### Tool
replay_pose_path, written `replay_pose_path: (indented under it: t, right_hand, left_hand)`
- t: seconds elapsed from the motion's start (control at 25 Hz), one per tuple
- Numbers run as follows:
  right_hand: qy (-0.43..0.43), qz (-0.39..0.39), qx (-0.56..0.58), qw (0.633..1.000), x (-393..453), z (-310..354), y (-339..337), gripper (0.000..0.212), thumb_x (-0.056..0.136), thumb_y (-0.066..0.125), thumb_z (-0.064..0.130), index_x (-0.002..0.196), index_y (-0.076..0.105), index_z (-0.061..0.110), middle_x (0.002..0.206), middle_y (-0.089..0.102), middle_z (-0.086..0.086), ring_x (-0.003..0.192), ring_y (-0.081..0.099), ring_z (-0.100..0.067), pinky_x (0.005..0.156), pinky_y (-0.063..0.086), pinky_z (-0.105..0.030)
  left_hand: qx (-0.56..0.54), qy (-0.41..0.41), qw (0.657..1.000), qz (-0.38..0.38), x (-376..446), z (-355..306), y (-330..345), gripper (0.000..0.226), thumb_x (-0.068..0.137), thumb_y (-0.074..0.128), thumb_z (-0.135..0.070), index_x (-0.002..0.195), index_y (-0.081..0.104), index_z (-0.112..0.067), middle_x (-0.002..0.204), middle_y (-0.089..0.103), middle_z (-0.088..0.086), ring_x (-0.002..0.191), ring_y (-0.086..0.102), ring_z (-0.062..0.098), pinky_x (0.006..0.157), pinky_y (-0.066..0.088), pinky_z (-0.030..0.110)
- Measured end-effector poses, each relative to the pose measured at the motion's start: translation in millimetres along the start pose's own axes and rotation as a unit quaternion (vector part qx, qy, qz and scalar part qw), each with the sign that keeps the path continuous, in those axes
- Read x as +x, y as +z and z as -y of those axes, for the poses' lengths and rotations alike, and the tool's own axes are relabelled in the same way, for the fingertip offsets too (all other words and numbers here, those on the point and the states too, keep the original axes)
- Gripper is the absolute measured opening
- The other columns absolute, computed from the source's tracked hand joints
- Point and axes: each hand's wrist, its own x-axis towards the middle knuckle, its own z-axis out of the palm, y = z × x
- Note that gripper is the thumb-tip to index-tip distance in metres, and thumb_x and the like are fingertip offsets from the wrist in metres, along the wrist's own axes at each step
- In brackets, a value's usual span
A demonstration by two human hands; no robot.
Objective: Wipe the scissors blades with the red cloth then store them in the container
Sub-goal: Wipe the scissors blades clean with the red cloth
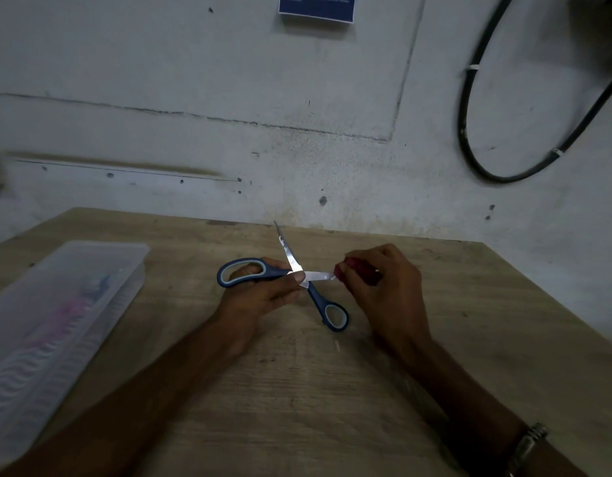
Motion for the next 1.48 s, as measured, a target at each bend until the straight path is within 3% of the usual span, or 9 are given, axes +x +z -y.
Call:
replay_pose_path:
  t: [0.2,0.36,0.52,0.64,0.88,1.12,1.2,1.36,1.48]
  right_hand:
    - [0.002,0.051,-0.032,0.998,-8,10,11,0.019,0.096,0.070,0.032,0.113,0.072,0.025,0.109,0.059,0.009,0.088,0.057,0.000,0.081,0.049,-0.012]
    - [-0.057,0.069,-0.046,0.995,-14,16,19,0.020,0.095,0.068,0.017,0.114,0.074,0.020,0.102,0.056,0.008,0.086,0.052,-0.003,0.072,0.039,-0.005]
    - [-0.011,0.023,-0.031,0.999,-3,4,12,0.014,0.093,0.069,0.018,0.104,0.075,0.025,0.100,0.063,0.008,0.087,0.059,-0.004,0.080,0.050,-0.020]
    - [0.047,-0.020,-0.013,0.999,0,-2,9,0.010,0.093,0.070,0.022,0.101,0.075,0.025,0.097,0.068,0.008,0.086,0.063,-0.004,0.082,0.057,-0.034]
    - [-0.061,0.024,0.004,0.998,-7,21,25,0.007,0.092,0.072,0.022,0.098,0.071,0.022,0.095,0.066,0.009,0.087,0.061,-0.006,0.078,0.055,-0.033]
    - [0.081,-0.050,0.070,0.993,1,-3,12,0.012,0.090,0.072,0.021,0.092,0.069,0.032,0.091,0.070,0.014,0.086,0.065,0.000,0.081,0.059,-0.033]
    - [0.063,-0.053,0.079,0.993,-1,3,12,0.010,0.091,0.073,0.020,0.094,0.071,0.028,0.091,0.070,0.013,0.086,0.065,0.000,0.081,0.058,-0.029]
    - [-0.067,0.014,0.041,0.997,-7,23,25,0.009,0.090,0.075,0.022,0.098,0.073,0.023,0.094,0.068,0.013,0.088,0.063,-0.003,0.078,0.053,-0.024]
    - [-0.025,-0.002,0.041,0.999,1,9,21,0.007,0.090,0.072,0.021,0.096,0.072,0.025,0.094,0.069,0.011,0.088,0.064,-0.004,0.080,0.056,-0.032]
  left_hand:
    - [-0.016,0.010,1.000,0.012,2,3,-1,0.044,0.080,0.081,-0.004,0.120,0.066,0.005,0.113,0.077,0.016,0.107,0.074,0.027,0.090,0.062,0.036]
    - [-0.002,0.019,1.000,0.020,2,4,-1,0.043,0.081,0.080,-0.005,0.119,0.065,0.007,0.113,0.076,0.016,0.110,0.073,0.028,0.096,0.059,0.040]
    - [-0.007,0.027,0.999,0.040,2,3,-1,0.042,0.079,0.080,-0.005,0.115,0.064,0.008,0.114,0.074,0.018,0.110,0.073,0.026,0.093,0.060,0.034]
    - [-0.008,0.031,0.999,0.028,2,4,1,0.023,0.083,0.078,-0.003,0.103,0.068,-0.001,0.104,0.077,0.013,0.104,0.075,0.021,0.090,0.060,0.031]
    - [0.012,0.035,0.999,0.039,1,5,2,0.021,0.086,0.077,-0.004,0.105,0.067,-0.002,0.109,0.078,0.013,0.107,0.074,0.024,0.095,0.058,0.035]
    - [0.000,0.031,0.999,0.033,0,4,2,0.022,0.083,0.079,-0.006,0.101,0.067,-0.003,0.106,0.076,0.014,0.106,0.074,0.024,0.094,0.059,0.034]
    - [0.001,0.028,0.999,0.030,0,5,4,0.015,0.085,0.077,-0.005,0.097,0.067,-0.006,0.100,0.078,0.009,0.104,0.074,0.022,0.094,0.058,0.033]
    - [0.015,0.035,0.998,0.043,-1,4,4,0.014,0.089,0.075,-0.006,0.101,0.069,-0.003,0.107,0.078,0.013,0.104,0.074,0.022,0.092,0.059,0.031]
    - [0.014,0.040,0.998,0.037,1,4,3,0.016,0.088,0.075,-0.004,0.101,0.066,-0.002,0.101,0.077,0.012,0.100,0.074,0.021,0.087,0.060,0.029]
